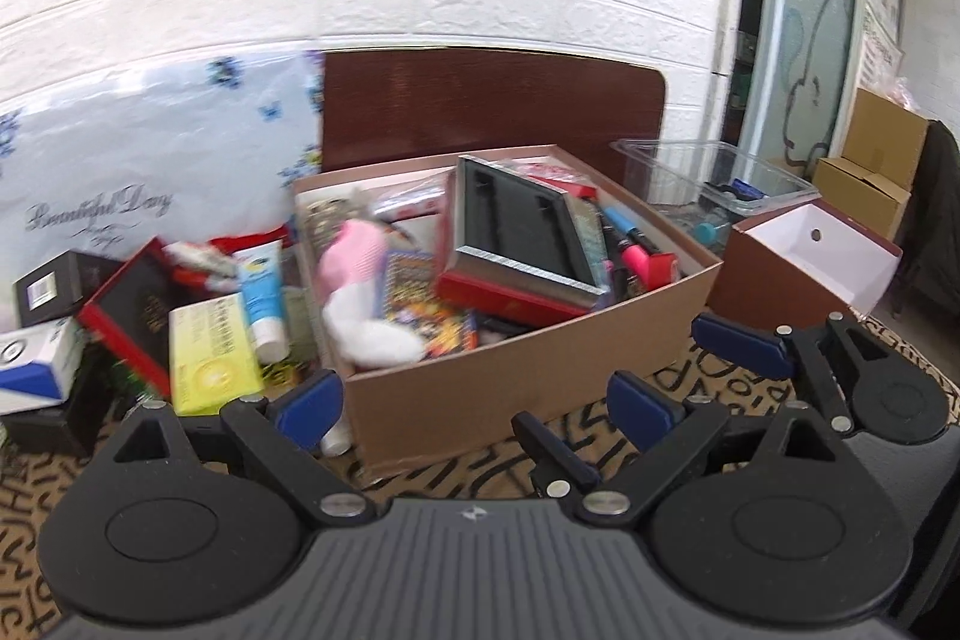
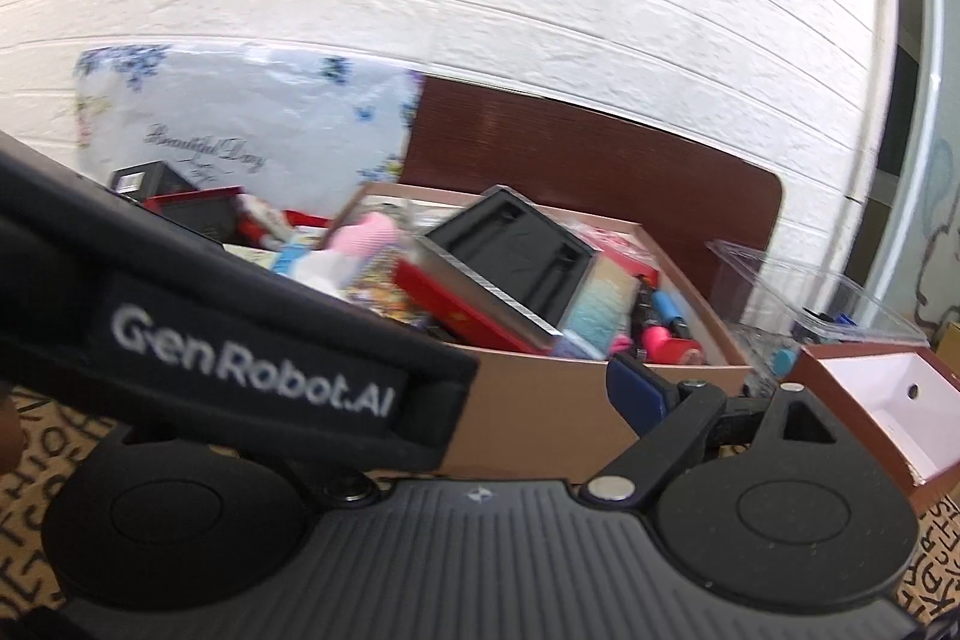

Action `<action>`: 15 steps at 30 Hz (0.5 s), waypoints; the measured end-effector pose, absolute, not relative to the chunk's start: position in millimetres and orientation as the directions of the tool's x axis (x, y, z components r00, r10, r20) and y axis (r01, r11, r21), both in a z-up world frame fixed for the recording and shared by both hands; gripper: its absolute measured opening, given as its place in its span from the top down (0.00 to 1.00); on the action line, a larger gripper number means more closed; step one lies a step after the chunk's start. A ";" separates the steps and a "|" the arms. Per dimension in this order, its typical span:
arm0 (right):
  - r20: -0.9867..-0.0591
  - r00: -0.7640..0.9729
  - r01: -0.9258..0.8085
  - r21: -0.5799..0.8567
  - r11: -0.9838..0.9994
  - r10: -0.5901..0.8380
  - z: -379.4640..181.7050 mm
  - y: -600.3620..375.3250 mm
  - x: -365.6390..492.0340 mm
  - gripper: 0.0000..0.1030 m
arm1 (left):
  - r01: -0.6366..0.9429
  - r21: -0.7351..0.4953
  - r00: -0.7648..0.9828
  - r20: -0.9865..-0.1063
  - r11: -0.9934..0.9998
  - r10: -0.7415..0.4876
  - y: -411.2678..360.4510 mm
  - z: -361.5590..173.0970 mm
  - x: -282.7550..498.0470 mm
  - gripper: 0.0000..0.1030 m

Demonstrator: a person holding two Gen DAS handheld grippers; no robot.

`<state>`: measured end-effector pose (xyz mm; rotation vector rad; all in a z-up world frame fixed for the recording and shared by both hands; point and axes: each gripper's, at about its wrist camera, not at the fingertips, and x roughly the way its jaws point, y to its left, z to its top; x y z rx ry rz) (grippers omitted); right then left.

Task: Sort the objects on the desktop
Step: 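Move the left gripper back to the yellow medicine box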

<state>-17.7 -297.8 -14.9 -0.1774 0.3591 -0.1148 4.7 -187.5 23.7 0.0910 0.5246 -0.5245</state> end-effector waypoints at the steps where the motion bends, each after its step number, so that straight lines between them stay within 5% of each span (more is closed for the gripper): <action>1: -0.341 0.931 0.065 -0.196 0.978 -0.130 -14.9 -292.0 -18.5 0.12 | 0.490 -0.051 0.743 -0.498 0.870 -0.447 -181.2 22.8 3.1 0.05; 15: -0.448 0.885 -0.230 -0.181 0.956 0.128 -47.4 -186.5 11.8 0.12 | 0.290 -0.197 0.766 -0.539 0.937 -0.350 -66.1 -12.9 31.5 0.05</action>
